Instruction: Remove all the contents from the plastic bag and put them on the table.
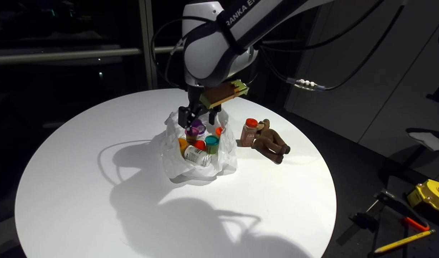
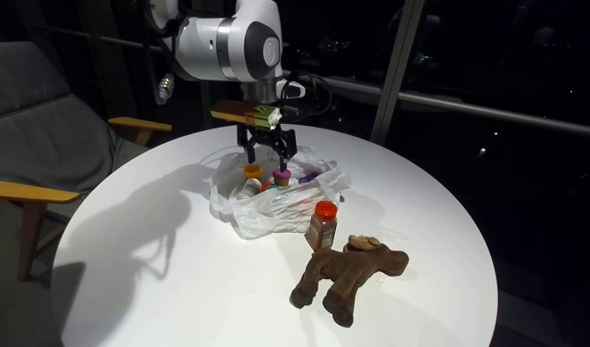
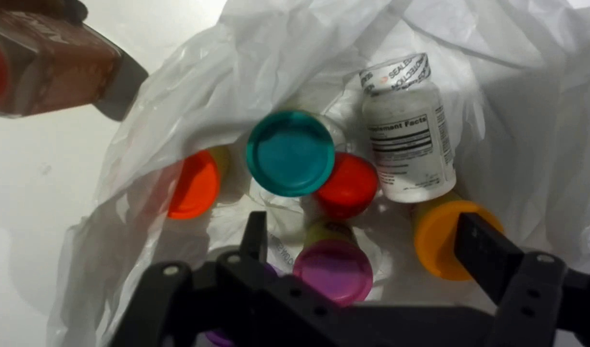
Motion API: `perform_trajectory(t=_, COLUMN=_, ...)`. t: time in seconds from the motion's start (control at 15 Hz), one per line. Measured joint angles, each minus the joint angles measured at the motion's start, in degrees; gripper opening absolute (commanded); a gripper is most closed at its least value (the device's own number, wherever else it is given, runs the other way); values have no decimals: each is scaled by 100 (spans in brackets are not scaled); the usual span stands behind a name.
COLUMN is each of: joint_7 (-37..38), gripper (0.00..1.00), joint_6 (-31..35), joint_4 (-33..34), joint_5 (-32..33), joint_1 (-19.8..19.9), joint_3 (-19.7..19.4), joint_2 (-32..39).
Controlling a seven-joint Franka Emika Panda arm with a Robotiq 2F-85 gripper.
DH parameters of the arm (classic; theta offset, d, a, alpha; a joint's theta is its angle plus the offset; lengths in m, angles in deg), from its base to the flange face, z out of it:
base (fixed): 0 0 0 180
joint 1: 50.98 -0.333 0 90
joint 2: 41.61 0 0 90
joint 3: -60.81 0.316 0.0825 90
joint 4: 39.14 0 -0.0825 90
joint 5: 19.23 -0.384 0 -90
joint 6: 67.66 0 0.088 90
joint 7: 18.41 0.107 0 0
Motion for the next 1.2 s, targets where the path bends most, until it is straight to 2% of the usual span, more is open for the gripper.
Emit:
perform_trajectory(t=0.4, joint_7=-131, gripper=100, joint_6=-560, joint_4=1373, joint_5=-24, joint_1=212, joint_3=-66, joint_2=843)
perform_trajectory(t=0.67, joint_7=-99, gripper=100, joint_6=-1099, joint_4=2142, joint_5=-325, joint_1=420, joint_3=-8, joint_2=1236)
perform_trajectory(t=0.93, joint_7=207, gripper=100, joint_6=-1460, joint_4=2765, joint_5=-743, joint_1=563, joint_3=45, joint_2=1584)
perform_trajectory(t=1.2, joint_7=669, gripper=100, joint_6=-1487, joint_4=3183, joint_5=-892, joint_1=561, joint_3=81, joint_2=1924)
